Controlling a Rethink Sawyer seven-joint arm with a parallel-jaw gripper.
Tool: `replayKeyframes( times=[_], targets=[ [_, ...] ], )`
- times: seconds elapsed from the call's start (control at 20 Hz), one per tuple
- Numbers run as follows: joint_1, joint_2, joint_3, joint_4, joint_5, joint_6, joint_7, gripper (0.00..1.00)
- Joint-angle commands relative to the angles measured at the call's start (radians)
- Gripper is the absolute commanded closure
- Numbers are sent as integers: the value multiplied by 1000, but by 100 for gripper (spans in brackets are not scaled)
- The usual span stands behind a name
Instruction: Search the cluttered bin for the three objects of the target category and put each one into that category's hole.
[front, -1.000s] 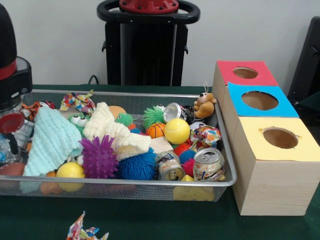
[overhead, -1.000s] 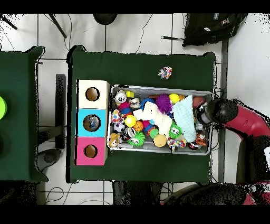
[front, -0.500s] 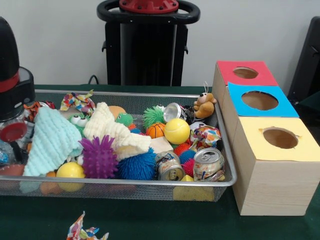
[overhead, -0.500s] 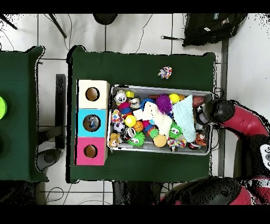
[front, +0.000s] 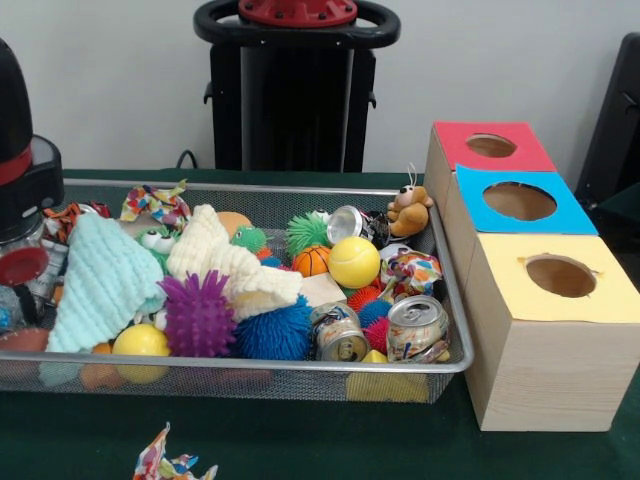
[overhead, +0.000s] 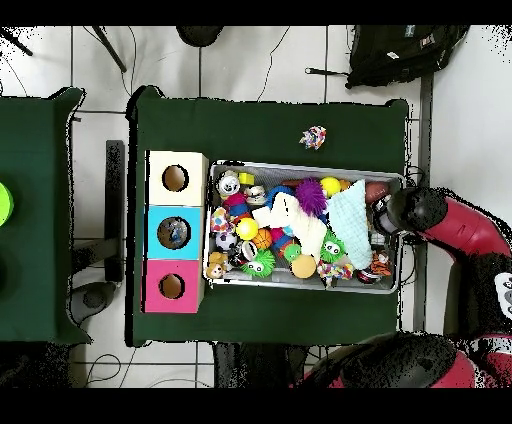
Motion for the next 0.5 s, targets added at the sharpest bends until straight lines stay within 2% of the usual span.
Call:
replayKeyframes(
  times=[0.05,0.2,0.25,0.3,0.5],
  targets=[
    [-25,108,35,21,-58,-178,-10,0],
    [-21,107,24,23,-67,-233,19,0],
    [-20,106,20,24,-71,-252,29,100],
    [-21,107,12,27,-75,-293,50,100],
    [-31,108,16,24,-52,-284,31,100]
  ],
)
